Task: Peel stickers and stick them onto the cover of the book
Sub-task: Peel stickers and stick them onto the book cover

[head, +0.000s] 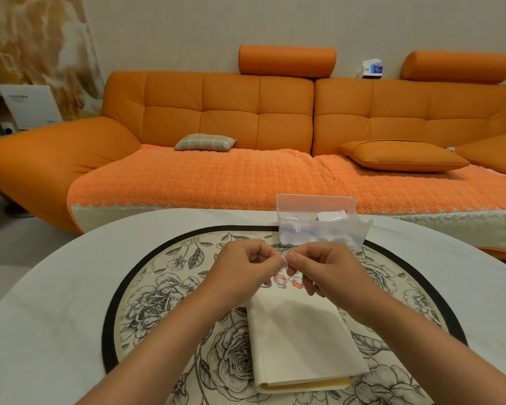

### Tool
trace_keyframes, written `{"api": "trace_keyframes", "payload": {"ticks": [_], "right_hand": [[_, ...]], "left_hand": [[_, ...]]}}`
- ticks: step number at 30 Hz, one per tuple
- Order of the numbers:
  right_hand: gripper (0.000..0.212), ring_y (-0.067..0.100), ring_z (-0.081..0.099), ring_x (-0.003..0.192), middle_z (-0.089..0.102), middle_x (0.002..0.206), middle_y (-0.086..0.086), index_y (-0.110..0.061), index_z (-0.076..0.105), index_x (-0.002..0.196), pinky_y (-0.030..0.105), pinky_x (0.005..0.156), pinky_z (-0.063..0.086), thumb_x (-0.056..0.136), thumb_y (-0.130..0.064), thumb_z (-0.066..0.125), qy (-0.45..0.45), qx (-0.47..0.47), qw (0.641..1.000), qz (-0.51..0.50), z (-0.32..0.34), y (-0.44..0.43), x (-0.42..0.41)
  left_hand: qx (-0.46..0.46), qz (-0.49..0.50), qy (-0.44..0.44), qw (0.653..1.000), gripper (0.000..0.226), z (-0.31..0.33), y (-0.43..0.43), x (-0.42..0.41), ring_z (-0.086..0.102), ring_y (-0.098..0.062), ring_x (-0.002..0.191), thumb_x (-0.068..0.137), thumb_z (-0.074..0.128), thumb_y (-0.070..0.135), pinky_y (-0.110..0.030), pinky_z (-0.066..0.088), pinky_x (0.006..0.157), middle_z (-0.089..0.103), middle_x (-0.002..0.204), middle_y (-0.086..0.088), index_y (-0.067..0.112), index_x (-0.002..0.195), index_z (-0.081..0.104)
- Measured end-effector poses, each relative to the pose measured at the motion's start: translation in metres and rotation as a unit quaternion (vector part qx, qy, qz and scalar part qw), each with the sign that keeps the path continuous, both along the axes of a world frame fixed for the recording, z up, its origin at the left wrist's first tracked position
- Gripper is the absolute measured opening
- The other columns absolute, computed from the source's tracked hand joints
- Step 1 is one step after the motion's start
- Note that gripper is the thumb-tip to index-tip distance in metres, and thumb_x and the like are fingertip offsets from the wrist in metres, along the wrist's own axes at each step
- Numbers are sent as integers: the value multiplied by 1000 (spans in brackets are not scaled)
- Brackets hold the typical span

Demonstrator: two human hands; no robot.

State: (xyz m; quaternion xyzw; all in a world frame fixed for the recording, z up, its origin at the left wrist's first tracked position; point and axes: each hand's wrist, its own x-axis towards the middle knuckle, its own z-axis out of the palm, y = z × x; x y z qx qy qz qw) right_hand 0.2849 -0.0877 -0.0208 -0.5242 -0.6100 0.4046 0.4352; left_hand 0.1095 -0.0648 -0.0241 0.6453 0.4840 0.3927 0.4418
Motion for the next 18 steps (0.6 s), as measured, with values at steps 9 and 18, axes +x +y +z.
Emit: {"api": "trace_keyframes", "payload": {"ticks": [9, 18], "right_hand": [[22, 9, 50, 47, 65, 57, -2, -18, 76, 73, 19, 49, 40, 94, -22, 67, -87, 32, 996, -18, 3, -3, 1], [24, 2, 45, 41, 58, 47, -9, -15, 75, 74, 14, 45, 35, 95, -23, 66, -106, 38, 993, -19, 5, -6, 0]], "left_hand": [[8, -6, 0, 1000, 10, -2, 1, -1, 63, -9, 58, 87, 71, 15, -20, 51, 60, 70, 67, -1, 14, 77, 75], [12, -7, -2, 1000, 9, -2, 0, 0, 62, -9, 58, 86, 71, 13, -18, 50, 58, 70, 67, 0, 11, 79, 75]]}}
